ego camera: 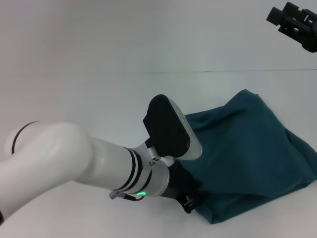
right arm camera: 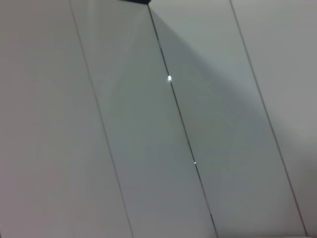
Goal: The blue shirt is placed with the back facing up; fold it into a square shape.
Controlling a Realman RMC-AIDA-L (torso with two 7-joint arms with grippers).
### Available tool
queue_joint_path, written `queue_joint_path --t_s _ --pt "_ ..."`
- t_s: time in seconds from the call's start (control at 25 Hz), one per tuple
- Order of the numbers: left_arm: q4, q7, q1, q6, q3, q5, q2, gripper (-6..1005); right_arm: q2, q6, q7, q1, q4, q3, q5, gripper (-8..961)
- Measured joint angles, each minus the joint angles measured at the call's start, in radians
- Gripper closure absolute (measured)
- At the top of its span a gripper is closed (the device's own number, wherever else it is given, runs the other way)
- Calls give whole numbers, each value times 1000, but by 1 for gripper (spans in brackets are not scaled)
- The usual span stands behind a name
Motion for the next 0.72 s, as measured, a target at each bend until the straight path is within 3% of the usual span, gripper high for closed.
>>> queue_joint_path --t_s 0.44,0.72 --pt "62 29 18 137 -69 85 5 841 -1 3 17 -5 1 33 3 218" --pt "165 131 72 289 -257 131 6 899 -2 11 54 1 7 34 3 218"
